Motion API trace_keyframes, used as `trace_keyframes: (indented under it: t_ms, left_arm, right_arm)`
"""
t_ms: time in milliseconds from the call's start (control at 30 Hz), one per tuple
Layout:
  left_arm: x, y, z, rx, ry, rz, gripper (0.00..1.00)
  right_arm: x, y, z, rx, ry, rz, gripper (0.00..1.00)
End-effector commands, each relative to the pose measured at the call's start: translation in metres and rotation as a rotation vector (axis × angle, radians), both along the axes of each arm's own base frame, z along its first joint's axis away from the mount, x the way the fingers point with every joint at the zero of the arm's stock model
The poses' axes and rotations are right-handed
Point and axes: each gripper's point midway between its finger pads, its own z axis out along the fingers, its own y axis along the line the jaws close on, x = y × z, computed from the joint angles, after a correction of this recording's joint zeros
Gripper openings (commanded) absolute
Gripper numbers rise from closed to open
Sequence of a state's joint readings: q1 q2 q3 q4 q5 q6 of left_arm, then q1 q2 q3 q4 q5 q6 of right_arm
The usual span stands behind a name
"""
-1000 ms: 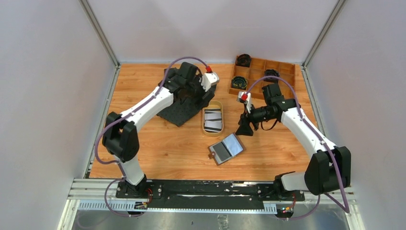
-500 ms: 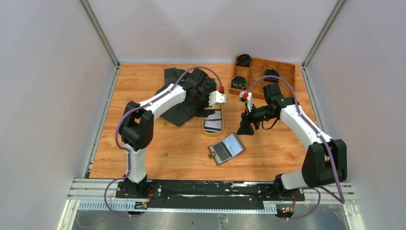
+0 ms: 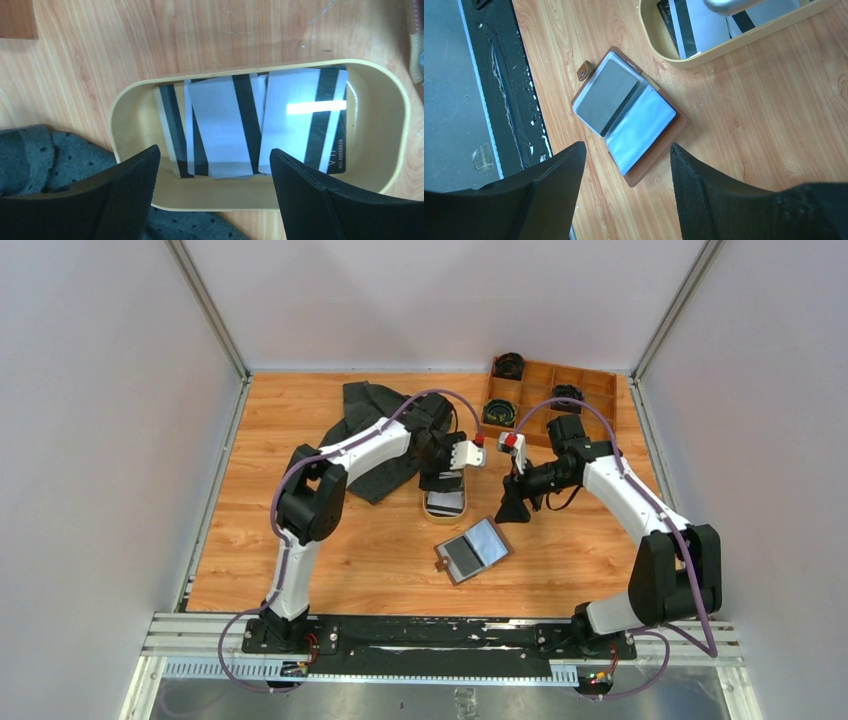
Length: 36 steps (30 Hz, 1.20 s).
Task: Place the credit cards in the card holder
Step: Pick up the credit card from the storage box.
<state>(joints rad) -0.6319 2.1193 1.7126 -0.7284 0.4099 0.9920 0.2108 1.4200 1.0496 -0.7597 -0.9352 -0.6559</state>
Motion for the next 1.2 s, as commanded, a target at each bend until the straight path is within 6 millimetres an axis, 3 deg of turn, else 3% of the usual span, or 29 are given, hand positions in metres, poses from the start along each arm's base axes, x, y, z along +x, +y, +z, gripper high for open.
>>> trace_keyframes:
  t_ms: [0,300,667,833,967,1167]
  left_arm:
    - [0.01,-0.003,-0.009,0.032,0.006,0.049,0.84]
    - [0.009,-0.006,-0.022,0.062,0.021,0.069,0.77]
    - [0.003,0.004,-0.053,0.14,0.067,0.067,0.78]
    - [-0.002,0.002,-0.053,0.132,0.086,0.049,0.75]
    - [-0.003,0.002,-0.047,0.106,0.099,0.046,0.53]
    - [0.008,0.009,-0.047,0.124,0.09,0.106,0.49]
  right_arm:
    - [0.001,-0.003,0.005,0.007,0.008,0.0,0.66]
    - [0.0,-0.002,0.005,0.013,0.015,0.008,0.66]
    - [-0.002,-0.001,0.009,0.022,0.017,0.012,0.66]
    - [-0.002,-0.001,0.01,0.026,0.019,0.012,0.66]
    - [-0.003,0.0,0.011,0.03,0.019,0.012,0.66]
    - [-0.003,0.0,0.012,0.034,0.017,0.01,0.66]
